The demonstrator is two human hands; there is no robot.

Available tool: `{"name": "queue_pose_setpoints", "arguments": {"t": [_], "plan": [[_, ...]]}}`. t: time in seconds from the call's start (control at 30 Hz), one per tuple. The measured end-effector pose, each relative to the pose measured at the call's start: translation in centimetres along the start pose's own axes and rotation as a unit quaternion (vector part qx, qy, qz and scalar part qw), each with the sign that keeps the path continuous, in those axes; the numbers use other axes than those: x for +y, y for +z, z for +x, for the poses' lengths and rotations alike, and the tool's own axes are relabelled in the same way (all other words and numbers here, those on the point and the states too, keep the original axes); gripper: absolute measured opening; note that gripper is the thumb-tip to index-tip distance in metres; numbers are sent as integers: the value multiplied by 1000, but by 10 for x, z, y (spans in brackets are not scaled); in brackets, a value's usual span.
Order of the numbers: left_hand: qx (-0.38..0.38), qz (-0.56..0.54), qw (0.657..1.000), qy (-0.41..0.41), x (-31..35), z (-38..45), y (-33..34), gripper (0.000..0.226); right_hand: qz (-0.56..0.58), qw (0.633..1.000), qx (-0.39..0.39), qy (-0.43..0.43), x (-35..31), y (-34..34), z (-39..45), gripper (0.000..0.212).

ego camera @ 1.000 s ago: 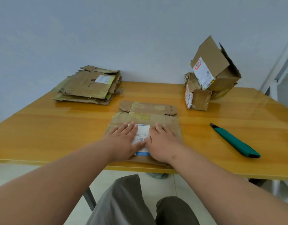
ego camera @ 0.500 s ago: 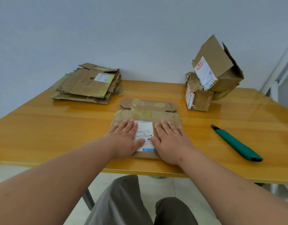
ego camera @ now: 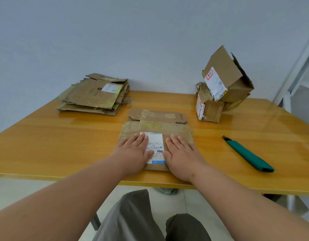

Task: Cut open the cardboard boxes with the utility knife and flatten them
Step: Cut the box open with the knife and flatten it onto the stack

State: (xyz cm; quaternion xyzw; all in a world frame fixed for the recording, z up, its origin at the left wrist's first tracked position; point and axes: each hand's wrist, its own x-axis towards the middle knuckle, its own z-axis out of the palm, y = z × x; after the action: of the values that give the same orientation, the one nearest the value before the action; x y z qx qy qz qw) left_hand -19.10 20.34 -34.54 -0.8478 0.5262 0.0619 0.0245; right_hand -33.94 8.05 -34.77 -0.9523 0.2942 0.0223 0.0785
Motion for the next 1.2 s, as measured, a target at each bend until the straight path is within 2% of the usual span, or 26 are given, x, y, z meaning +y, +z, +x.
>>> {"name": "queue_pose_setpoints", "arguments": {"t": [0.07, 0.23, 0.3, 0.5, 0.67, 0.73, 0.83, 0.9, 1.0, 1.2], "plan": [[-33, -11, 999, 16, -4, -2, -6, 77, 3, 1000, -20, -6, 3, -1, 1, 68], [-88, 10, 994, 60, -10, -10, -15, 119, -1, 1000, -11, -17, 6, -2, -1, 72], [-97, 24, 993, 65, -10, -13, -14, 123, -1, 1000, -4, -18, 5, -1, -3, 71], [-100, 27, 992, 74, -10, -17, -26, 116, 4, 998, 57, -20, 5, -1, -12, 74], [-66, 88, 987, 115, -5, -24, -42, 94, 4, 998, 33, -45, 7, -11, -22, 110], [-53, 111, 984, 128, -4, -27, -45, 85, -8, 999, 10, -51, 8, -16, -24, 115], [-33, 134, 980, 142, -5, -30, -50, 79, -36, 998, -1, -54, 9, -22, -24, 96], [-7, 154, 978, 144, -7, -31, -54, 77, -39, 997, 20, -57, 8, -24, -24, 77], [52, 153, 977, 139, -14, -33, -61, 65, -10, 997, 53, -46, 5, -28, -24, 62], [26, 6, 998, 56, -23, -29, -82, 57, 39, 992, 115, -23, 0, -41, -20, 52]]}}
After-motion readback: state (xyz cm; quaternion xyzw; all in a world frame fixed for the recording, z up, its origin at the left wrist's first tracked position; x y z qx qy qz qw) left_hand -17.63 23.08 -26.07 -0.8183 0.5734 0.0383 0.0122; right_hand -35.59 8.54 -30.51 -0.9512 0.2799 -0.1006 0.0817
